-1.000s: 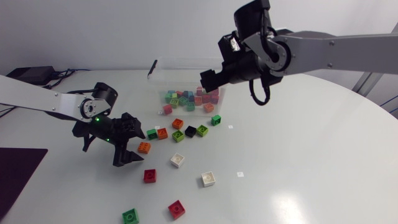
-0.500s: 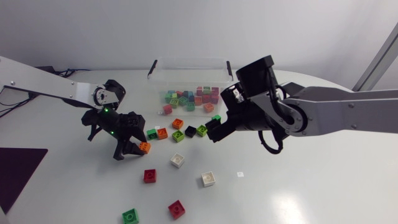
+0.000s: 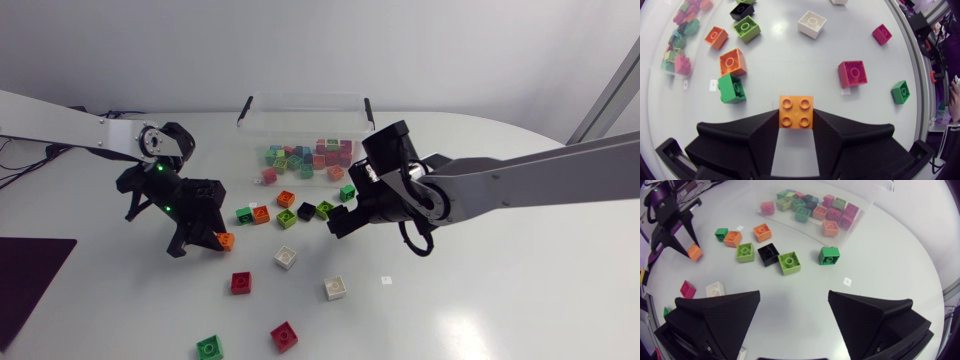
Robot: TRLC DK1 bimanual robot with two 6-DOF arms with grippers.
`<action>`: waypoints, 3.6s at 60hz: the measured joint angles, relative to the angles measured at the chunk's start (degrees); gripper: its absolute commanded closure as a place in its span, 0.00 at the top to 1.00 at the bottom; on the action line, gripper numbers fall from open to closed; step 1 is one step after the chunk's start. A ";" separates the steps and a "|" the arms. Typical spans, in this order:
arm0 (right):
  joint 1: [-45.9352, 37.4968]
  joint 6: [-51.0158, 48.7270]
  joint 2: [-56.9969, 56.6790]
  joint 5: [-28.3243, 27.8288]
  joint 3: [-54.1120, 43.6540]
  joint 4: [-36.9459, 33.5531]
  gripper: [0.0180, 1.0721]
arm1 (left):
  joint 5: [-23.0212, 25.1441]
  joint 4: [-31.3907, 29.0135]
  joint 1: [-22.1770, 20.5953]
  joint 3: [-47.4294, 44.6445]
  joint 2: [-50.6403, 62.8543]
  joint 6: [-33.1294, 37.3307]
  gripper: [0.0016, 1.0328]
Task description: Place the duplo bricks in the container
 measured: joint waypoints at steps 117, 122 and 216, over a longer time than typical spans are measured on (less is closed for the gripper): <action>-6.91 -4.79 9.64 -0.61 3.85 17.33 0.24 | 4.76 18.78 -4.94 32.26 5.73 -51.80 0.31; -6.91 -4.76 5.14 -0.61 3.28 15.54 0.24 | 3.74 20.20 -4.92 32.85 6.80 -54.71 0.46; -3.85 0.31 14.14 0.70 36.74 0.13 0.25 | -5.53 28.06 5.27 -5.51 -9.73 -53.20 0.96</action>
